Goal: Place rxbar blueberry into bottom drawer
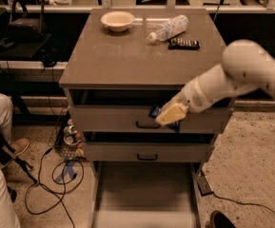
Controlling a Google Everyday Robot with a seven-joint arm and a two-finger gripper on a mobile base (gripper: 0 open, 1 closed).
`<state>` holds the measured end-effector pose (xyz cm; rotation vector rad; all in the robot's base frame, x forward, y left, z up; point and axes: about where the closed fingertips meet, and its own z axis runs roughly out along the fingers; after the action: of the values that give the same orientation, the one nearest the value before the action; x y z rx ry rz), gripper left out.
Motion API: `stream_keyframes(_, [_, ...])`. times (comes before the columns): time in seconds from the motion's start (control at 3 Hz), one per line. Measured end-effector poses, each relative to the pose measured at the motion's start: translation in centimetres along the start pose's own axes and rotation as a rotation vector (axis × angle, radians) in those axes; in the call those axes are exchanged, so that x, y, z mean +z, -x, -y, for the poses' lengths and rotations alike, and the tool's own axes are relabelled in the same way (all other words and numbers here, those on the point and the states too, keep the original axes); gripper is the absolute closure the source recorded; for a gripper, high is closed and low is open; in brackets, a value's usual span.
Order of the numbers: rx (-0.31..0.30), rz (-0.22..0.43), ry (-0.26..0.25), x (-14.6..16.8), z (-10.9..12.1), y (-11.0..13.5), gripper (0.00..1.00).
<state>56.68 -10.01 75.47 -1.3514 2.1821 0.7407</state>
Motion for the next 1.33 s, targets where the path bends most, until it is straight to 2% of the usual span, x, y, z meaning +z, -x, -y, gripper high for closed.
stream_keyframes(0.33, [0.174, 0.133, 0.093, 7.2, -1.7, -5.1, 1.00])
stream_keyframes(0.67, [0.367, 0.218, 0.175, 15.3, -3.5, -10.0, 1.00])
stream_keyframes(1.0, [0.367, 0.218, 0.175, 15.3, -3.5, -10.0, 1.00])
stream_keyframes(1.33, [0.426, 0.235, 0.138, 18.5, -1.4, -13.6, 1.00])
